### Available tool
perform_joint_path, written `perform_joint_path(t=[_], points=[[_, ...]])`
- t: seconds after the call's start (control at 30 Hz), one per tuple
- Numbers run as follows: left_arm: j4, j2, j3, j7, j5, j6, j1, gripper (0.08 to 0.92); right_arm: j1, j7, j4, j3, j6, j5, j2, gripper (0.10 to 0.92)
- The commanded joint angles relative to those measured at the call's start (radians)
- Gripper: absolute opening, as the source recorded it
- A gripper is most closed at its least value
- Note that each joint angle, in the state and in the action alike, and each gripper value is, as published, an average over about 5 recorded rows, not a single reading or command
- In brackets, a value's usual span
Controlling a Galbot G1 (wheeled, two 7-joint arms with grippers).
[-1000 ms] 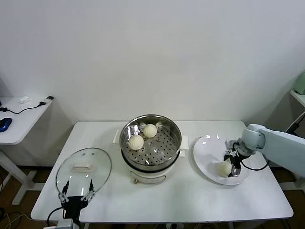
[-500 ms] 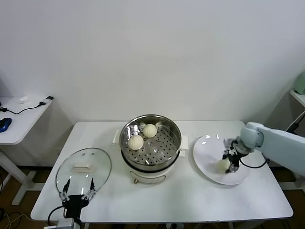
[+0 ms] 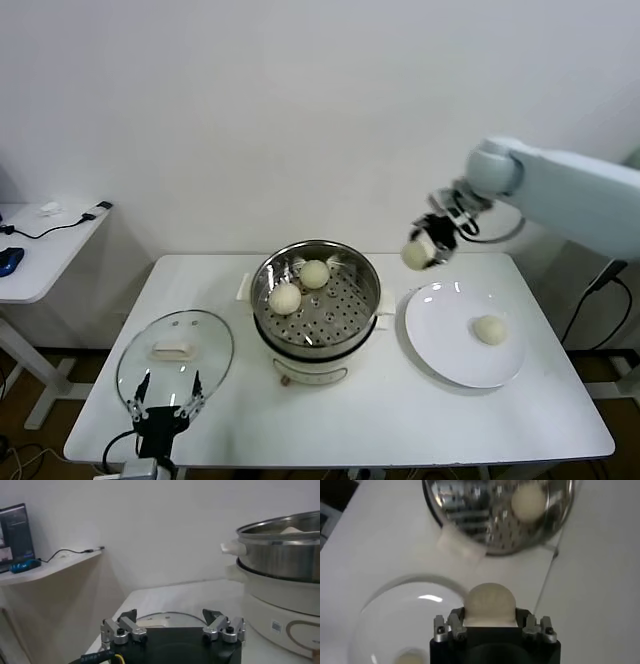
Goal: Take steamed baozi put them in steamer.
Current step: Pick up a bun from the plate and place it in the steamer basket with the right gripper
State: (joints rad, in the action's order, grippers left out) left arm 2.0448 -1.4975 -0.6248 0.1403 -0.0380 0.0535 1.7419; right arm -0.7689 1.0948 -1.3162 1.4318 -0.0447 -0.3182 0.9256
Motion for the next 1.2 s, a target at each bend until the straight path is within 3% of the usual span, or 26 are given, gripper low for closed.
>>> perform_joint_path(t=[0.03,0.17,0.47,1.0,1.2], points=[[0.004,-0.002,-0.001,0.003,0.0,-0.004,0.01,0.823,-0.144,0.005,-0.252,0.034,-0.184,0.038,0.195,0.662],[0.01,-0.007,-0.002,0.006,-0.001,-0.007,0.019,0.823,-0.065,-0.044,-0.288,0.055,-0.271,0.177,0.224,0.662],[0.012,-0.016,-0.002,0.008,-0.005,-0.007,0.023,0.823,0.102,-0.116,-0.158,0.065,-0.396,0.369,0.315,0.659],[0.004,-0.009,-0.013,0.012,0.003,-0.011,0.018,0.823,0.211,-0.129,0.021,0.051,-0.415,0.377,0.429,0.659],[0.003,-0.008,-0.009,0.01,0.003,-0.01,0.014,0.823,0.211,-0.127,0.037,0.043,-0.437,0.347,0.429,0.743]])
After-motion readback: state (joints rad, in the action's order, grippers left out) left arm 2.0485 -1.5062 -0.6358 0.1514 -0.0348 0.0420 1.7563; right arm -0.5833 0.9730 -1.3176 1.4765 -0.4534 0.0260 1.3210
